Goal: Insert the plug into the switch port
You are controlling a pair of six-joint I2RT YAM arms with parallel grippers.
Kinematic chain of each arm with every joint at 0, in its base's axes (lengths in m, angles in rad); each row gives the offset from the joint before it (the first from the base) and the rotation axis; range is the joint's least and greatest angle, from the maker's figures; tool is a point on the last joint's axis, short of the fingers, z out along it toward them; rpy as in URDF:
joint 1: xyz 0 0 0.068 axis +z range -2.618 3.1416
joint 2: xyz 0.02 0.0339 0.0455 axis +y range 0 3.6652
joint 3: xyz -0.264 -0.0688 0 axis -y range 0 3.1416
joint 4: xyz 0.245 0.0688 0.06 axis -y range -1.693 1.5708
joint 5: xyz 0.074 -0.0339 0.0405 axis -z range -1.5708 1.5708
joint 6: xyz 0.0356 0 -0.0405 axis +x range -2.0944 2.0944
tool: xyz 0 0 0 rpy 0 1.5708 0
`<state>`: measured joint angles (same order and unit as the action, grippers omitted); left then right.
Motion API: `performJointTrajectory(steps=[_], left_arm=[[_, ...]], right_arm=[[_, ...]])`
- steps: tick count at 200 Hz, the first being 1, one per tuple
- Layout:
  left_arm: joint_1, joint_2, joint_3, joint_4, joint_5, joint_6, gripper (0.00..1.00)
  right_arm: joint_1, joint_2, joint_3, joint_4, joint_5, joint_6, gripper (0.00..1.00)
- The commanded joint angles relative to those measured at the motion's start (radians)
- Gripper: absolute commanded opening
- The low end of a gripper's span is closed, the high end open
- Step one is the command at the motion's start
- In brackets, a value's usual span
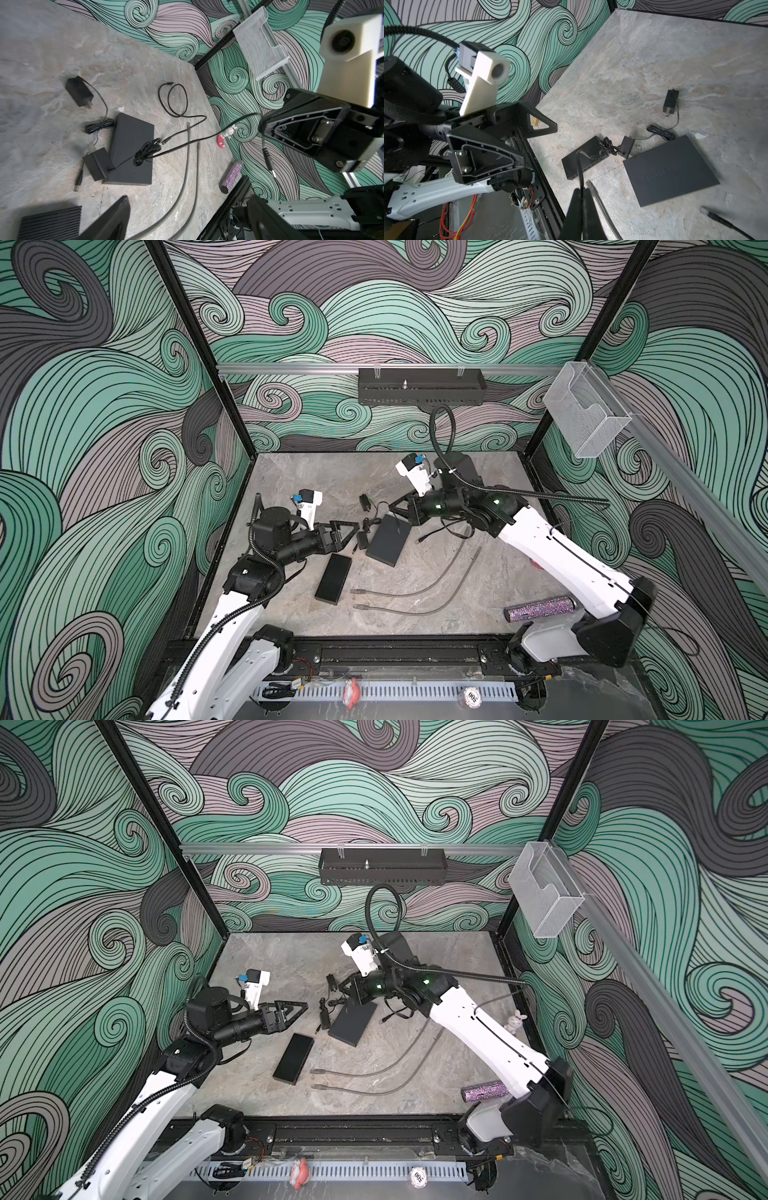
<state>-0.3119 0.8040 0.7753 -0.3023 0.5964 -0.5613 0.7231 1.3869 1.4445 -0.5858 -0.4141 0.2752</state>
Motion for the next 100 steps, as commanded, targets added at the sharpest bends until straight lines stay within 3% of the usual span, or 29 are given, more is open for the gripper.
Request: performJointTrajectory(steps=[1, 50, 100], left_arm=[[-0.082, 0.045, 0.092, -0.016, -0.022, 0.095, 0.88], [-0.215, 0.192, 0.189, 0.065, -0.039, 0.147, 0.89], [-0.346, 0.371, 0.396, -0.114, -0.053, 0.416, 0.82]], right_arm=[[-0.008, -0.106, -0.084, 0.000, 0.036, 0.028, 0.00], [-0.008, -0.351, -0.163, -0.101, 0.114, 0.022, 0.00], [-0.010, -0.468, -0.304, -0.127, 0.226, 0.068, 0.00]])
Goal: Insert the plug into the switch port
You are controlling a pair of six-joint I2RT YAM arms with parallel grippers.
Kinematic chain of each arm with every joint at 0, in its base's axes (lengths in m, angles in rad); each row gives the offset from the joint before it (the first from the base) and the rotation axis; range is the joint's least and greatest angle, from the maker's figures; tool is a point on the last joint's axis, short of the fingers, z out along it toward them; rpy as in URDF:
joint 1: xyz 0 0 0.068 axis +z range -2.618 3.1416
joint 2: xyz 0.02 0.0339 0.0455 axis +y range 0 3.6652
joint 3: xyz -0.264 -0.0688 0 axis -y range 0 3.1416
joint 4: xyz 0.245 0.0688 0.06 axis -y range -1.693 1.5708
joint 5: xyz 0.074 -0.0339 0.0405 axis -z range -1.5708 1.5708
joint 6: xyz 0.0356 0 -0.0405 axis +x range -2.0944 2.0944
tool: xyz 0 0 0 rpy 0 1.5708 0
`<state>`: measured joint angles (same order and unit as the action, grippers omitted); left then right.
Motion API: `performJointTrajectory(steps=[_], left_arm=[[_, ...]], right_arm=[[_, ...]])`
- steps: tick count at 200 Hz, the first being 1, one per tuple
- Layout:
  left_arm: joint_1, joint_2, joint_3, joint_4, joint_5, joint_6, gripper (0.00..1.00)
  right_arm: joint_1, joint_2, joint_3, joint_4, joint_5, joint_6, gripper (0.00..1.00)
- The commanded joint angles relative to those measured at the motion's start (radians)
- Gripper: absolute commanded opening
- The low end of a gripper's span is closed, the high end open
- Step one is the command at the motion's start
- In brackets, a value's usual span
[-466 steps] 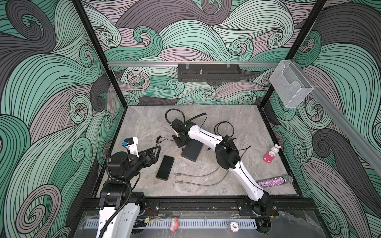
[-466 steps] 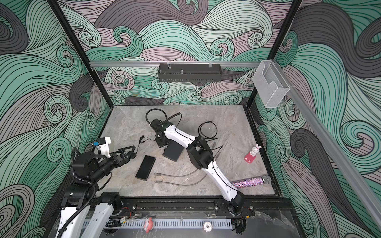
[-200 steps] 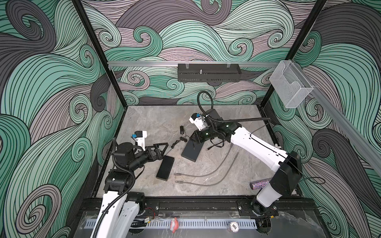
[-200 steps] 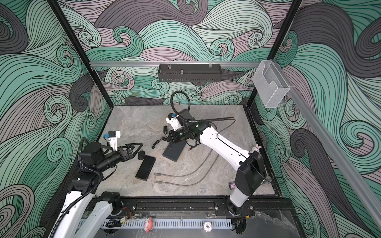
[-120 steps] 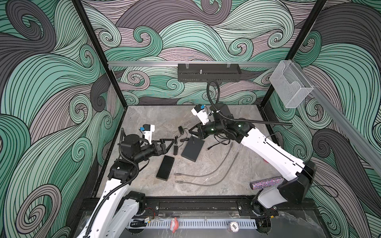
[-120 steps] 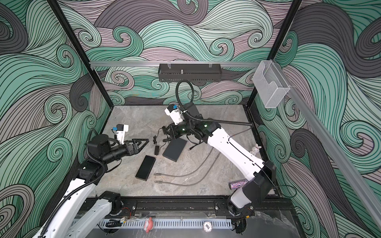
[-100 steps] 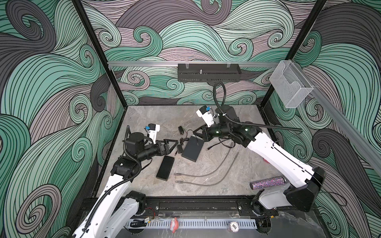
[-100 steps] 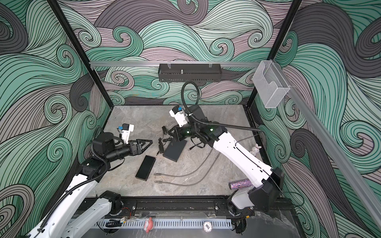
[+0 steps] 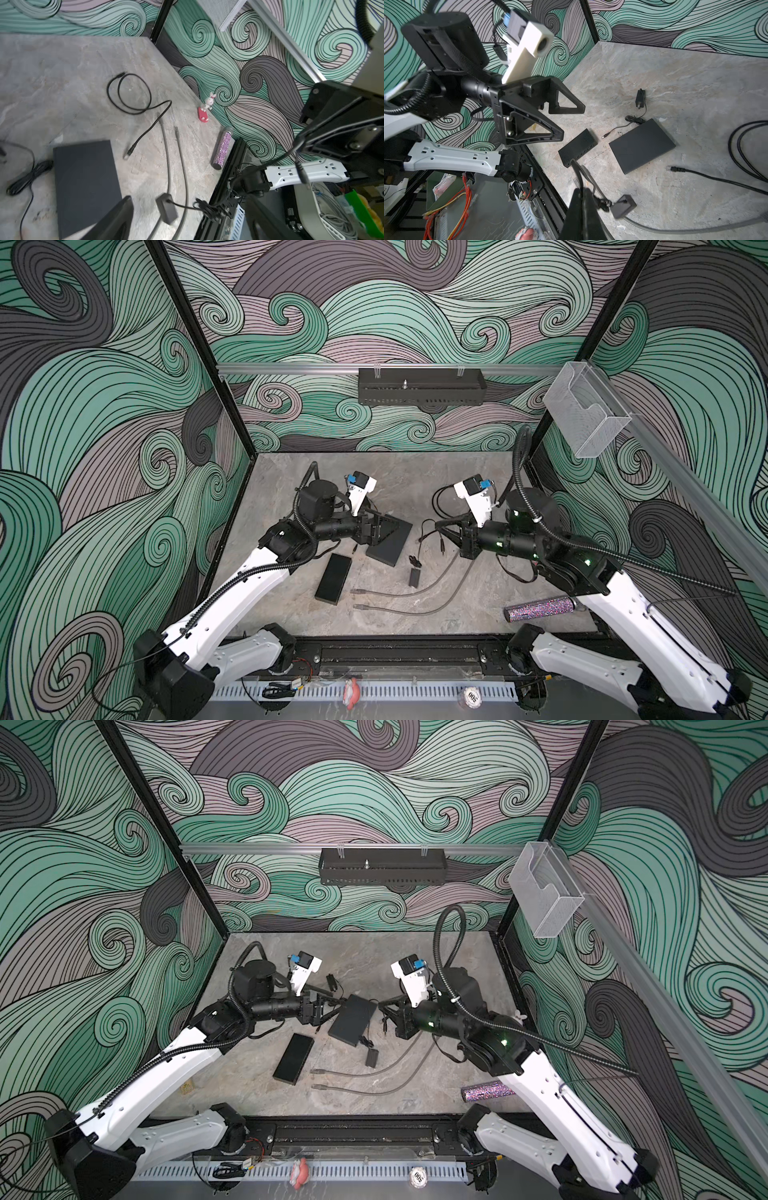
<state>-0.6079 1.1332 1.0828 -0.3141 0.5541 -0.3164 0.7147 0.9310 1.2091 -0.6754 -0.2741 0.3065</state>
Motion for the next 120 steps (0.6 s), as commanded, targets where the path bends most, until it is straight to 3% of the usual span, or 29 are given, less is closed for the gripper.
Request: performJointTrajectory(steps=[1, 64, 120], left_arm=[[-0.052, 0.044, 0.091, -0.105, -0.011, 0.174, 0.82], [-0.108, 0.126, 0.238, -0.196, 0.040, 0.296, 0.83], [-0.110, 0.132, 0.161, -0.139, 0.086, 0.328, 0.85]], right_arm=[[-0.001, -0.014, -0.070, -0.038, 0.087, 0.038, 0.00], [-0.003, -0.100, -0.086, -0.056, 0.164, 0.066, 0.00], [-0.004, -0.091, -0.061, -0.072, 0.237, 0.046, 0.00]])
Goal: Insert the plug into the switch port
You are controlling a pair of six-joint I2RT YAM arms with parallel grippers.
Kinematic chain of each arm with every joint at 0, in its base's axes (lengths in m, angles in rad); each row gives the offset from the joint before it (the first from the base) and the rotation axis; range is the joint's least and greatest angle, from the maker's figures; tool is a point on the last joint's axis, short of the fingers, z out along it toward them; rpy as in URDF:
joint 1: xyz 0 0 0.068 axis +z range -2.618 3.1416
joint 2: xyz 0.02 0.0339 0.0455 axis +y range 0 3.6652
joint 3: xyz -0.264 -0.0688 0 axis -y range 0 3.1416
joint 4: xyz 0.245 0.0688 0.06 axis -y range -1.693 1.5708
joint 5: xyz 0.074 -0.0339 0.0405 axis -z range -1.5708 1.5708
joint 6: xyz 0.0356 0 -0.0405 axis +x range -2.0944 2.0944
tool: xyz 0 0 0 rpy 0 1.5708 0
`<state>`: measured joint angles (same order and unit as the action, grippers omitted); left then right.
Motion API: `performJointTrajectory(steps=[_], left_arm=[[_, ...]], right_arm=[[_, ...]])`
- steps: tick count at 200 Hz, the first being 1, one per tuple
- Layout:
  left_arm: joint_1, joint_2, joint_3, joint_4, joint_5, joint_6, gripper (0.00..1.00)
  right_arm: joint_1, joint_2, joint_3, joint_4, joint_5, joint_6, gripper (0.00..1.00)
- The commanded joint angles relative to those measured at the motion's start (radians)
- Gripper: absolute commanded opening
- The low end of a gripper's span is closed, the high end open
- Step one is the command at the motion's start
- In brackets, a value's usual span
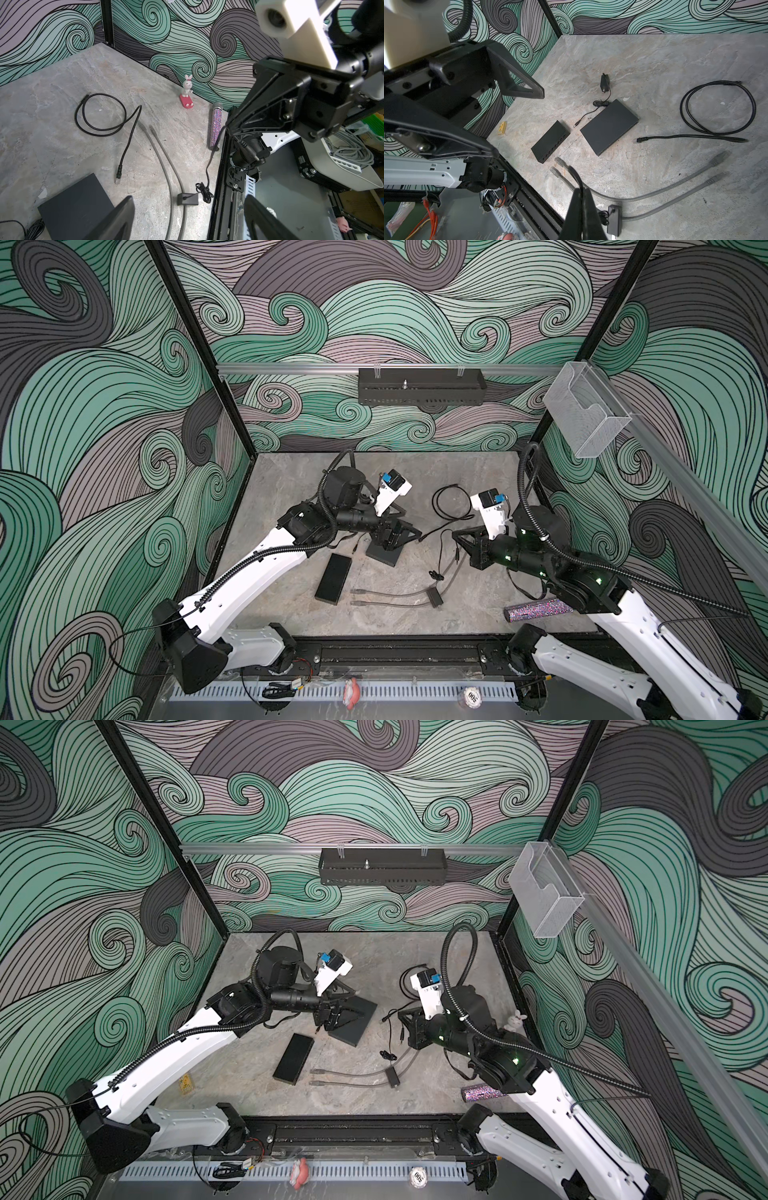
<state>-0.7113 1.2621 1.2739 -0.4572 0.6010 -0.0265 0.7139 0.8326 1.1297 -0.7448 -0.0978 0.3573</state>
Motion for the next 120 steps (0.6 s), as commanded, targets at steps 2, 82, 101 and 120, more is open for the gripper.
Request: performJointTrajectory(steps=[2, 82, 101, 120], left_arm=[[-0.007, 0.003, -0.034, 0.008, 0.041, 0.037, 0.85], [-0.008, 0.002, -0.079, 0.009, 0.074, 0.029, 0.79], [-0.018, 0.016, -0.085, 0.021, 0.083, 0.014, 0.76], [-0.032, 0.044, -0.081, 0.028, 0.089, -0.003, 0.70]], right_arm=[[-0.004, 0.009, 0.018, -0.003, 0.063, -0.006, 0.00], [-0.022, 0.151, -0.017, 0.081, 0.114, -0.002, 0.00], [-0.021, 0.131, -0.061, 0.112, 0.152, 0.073, 0.00], [-0.022, 0.112, -0.090, 0.089, 0.250, 0.205, 0.00]])
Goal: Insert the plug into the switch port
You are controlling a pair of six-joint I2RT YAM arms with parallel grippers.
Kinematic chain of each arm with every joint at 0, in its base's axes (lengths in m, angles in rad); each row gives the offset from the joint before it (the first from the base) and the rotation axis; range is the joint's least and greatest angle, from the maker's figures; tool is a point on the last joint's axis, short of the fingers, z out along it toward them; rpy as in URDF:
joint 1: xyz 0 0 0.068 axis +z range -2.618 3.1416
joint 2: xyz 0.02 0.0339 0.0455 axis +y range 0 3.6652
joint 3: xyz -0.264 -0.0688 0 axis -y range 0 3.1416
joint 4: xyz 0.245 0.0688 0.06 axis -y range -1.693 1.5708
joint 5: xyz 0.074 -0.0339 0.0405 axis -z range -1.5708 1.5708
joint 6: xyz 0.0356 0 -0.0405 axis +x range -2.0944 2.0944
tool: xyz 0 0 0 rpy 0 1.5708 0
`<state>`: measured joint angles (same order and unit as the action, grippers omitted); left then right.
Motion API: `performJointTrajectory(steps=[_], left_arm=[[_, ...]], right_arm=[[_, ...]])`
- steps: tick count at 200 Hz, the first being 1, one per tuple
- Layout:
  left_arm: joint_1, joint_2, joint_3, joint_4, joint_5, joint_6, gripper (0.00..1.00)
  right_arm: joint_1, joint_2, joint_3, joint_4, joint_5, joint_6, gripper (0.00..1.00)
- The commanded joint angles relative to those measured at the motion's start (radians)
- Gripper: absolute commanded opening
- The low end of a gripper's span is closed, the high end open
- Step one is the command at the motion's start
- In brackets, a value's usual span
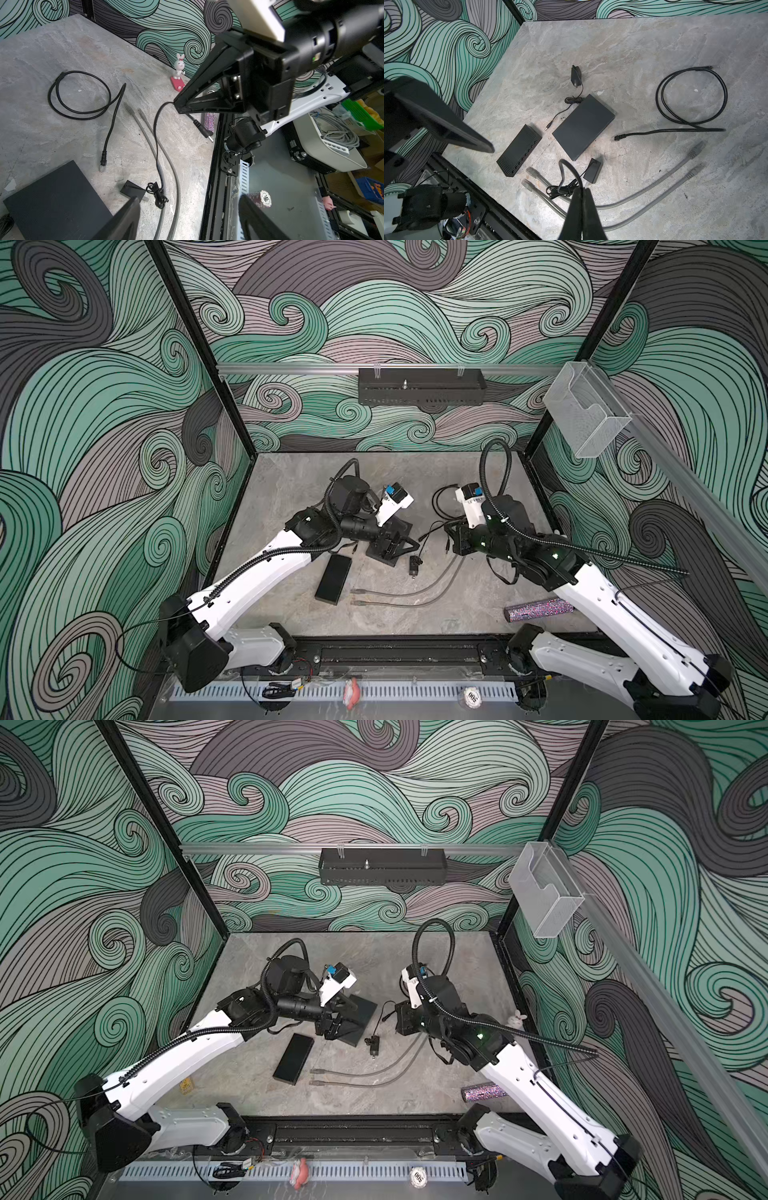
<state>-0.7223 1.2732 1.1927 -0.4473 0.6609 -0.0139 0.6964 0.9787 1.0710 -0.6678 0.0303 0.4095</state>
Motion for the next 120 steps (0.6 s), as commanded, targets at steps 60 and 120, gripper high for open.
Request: performJointTrajectory(steps=[60, 120], left_arm=[[-0.052, 0.096, 0.007, 0.044, 0.001, -0.086, 0.64], [-0.090, 0.112, 0.026, -0.005, -0.073, -0.062, 0.45]], right_arm=[[-0.005, -0.173, -0.256, 0.289, 0.118, 0.473, 0.00], [0.010, -0.119, -0.237, 0.329, 0.123, 0.637, 0.00]])
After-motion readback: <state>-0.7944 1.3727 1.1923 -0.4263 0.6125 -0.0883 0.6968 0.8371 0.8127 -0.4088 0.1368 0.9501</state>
